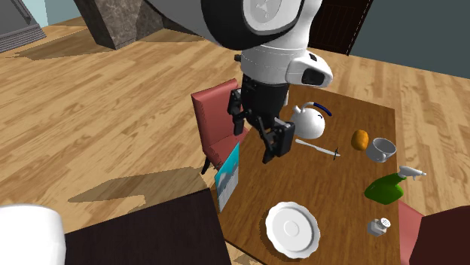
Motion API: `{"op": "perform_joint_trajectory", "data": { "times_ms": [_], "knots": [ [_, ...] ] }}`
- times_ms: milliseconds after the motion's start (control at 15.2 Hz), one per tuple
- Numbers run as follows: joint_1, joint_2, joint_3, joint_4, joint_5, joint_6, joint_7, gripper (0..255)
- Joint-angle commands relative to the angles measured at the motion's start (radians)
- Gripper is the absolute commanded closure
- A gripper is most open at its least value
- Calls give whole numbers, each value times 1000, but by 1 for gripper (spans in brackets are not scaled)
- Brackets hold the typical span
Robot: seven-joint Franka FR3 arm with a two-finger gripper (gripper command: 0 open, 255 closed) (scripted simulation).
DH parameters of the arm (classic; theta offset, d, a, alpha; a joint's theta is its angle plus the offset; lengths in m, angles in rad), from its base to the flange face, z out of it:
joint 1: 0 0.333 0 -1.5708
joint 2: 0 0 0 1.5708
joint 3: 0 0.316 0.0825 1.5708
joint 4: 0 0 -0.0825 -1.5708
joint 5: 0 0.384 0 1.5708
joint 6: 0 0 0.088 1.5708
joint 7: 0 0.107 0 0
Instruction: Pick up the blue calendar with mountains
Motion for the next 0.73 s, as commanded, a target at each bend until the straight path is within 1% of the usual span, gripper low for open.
{"op": "perform_joint_trajectory", "data": {
  "times_ms": [0, 330, 660],
  "knots": [
    [8, 72, 35, 20, -4, 48, 33, 0],
    [25, 255, 110, 80, -45, 150, 122, 0],
    [52, 456, 163, 169, -133, 228, 228, 0]
  ]
}}
